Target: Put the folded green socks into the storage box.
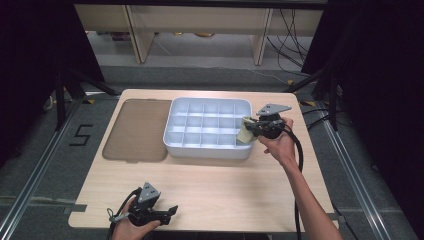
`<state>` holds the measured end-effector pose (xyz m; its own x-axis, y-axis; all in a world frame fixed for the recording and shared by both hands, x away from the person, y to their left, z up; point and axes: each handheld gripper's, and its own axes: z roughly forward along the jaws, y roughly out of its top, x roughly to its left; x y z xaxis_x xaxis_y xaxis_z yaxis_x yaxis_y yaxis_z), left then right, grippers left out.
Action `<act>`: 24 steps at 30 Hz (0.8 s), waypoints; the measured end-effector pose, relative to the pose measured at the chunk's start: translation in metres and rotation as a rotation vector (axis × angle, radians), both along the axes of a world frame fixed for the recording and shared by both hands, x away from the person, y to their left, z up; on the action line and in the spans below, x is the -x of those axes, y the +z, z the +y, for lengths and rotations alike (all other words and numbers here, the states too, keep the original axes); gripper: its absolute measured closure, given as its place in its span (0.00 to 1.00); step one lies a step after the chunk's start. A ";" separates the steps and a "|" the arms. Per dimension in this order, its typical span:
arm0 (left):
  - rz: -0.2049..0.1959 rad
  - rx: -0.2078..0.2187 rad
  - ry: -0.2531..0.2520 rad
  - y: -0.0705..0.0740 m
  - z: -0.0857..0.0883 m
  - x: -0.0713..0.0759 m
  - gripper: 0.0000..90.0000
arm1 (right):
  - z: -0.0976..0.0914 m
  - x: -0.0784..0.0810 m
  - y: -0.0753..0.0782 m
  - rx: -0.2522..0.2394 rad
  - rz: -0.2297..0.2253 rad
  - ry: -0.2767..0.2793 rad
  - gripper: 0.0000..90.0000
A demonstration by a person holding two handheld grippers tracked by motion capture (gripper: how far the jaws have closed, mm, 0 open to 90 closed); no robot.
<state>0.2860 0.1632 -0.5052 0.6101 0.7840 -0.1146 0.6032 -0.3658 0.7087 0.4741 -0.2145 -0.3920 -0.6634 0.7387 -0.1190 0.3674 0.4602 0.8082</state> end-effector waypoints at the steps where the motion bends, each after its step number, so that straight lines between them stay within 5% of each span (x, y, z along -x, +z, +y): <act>1: 0.000 0.000 0.000 0.000 0.000 0.000 0.24 | 0.000 0.000 0.000 0.000 0.000 0.000 0.84; 11: 0.000 0.001 0.000 0.000 0.000 0.000 0.24 | 0.008 -0.008 -0.009 0.066 0.015 -0.017 0.84; 18: 0.001 -0.052 -0.033 0.000 0.002 -0.001 0.24 | 0.016 -0.014 -0.019 0.142 0.026 -0.024 0.84; 20: -0.003 -0.021 -0.014 0.000 0.000 0.000 0.24 | 0.018 -0.015 -0.022 0.163 0.021 -0.022 0.84; 24: -0.003 -0.023 -0.014 0.001 0.000 0.000 0.24 | 0.023 -0.016 -0.027 0.214 0.017 -0.016 0.84</act>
